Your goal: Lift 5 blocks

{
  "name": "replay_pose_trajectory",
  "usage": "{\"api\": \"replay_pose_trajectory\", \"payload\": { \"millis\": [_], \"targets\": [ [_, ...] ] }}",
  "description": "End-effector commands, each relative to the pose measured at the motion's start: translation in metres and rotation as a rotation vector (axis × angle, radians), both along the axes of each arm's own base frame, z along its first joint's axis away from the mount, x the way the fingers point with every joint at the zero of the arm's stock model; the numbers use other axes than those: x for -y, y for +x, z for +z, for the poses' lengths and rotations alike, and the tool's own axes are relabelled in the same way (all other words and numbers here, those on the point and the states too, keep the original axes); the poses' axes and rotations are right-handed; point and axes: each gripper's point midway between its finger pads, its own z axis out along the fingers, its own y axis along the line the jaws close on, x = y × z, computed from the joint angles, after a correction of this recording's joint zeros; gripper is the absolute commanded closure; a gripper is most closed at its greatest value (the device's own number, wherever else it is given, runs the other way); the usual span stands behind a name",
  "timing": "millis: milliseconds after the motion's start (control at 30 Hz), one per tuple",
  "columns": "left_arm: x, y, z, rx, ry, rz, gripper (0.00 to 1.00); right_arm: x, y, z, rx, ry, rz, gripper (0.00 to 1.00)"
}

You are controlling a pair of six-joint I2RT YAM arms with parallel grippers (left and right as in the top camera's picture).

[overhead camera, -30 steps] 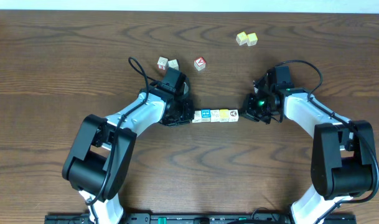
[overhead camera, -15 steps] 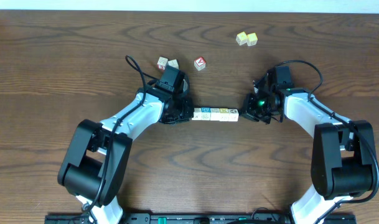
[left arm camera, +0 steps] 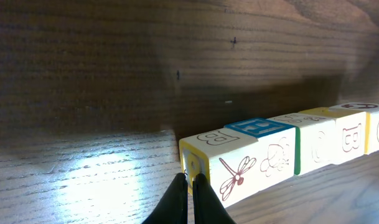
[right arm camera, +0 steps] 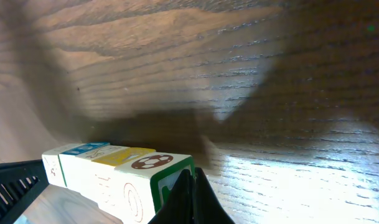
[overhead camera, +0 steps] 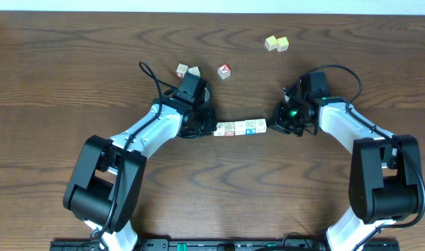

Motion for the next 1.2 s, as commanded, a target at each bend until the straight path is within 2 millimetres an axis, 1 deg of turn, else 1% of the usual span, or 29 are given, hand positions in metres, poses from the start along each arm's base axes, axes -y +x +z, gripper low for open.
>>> {"api": "replay_pose_trajectory", "payload": {
  "millis": [0,167,367,600,700,867,1033,1167],
  "targets": [
    [0.01,-0.005,0.01,0.009,-0.05,-0.036,0.93,-0.02,0.0,0.013,-0.005,0.101,0.032,0.99],
    [0.01,-0.005,0.01,0.009,-0.05,-0.036,0.93,-0.019,0.0,0.012,-0.006,0.093,0.034,0.99],
    [0.009,-0.007,0.009,-0.002,-0.044,-0.035,0.93,-0.007,-0.007,0.002,-0.041,0.01,0.017,0.99],
    [0.007,-0.009,0.007,-0.011,-0.034,-0.033,0.93,-0.006,-0.009,0.001,-0.036,0.0,0.038,0.99],
    [0.006,-0.009,0.004,-0.013,-0.022,-0.029,0.93,-0.003,-0.01,-0.002,-0.039,-0.018,0.033,0.99],
    [0.003,-0.01,-0.008,-0.035,0.002,-0.025,0.93,-0.001,-0.014,-0.006,-0.048,-0.032,0.03,0.99],
    [0.0,-0.009,-0.009,-0.031,0.016,-0.019,0.93,0.008,-0.015,-0.013,-0.052,-0.088,0.017,0.99],
    [-0.003,-0.009,-0.011,-0.03,0.035,-0.014,0.93,0.009,-0.016,-0.014,-0.054,-0.09,0.016,0.99]
  ]
}}
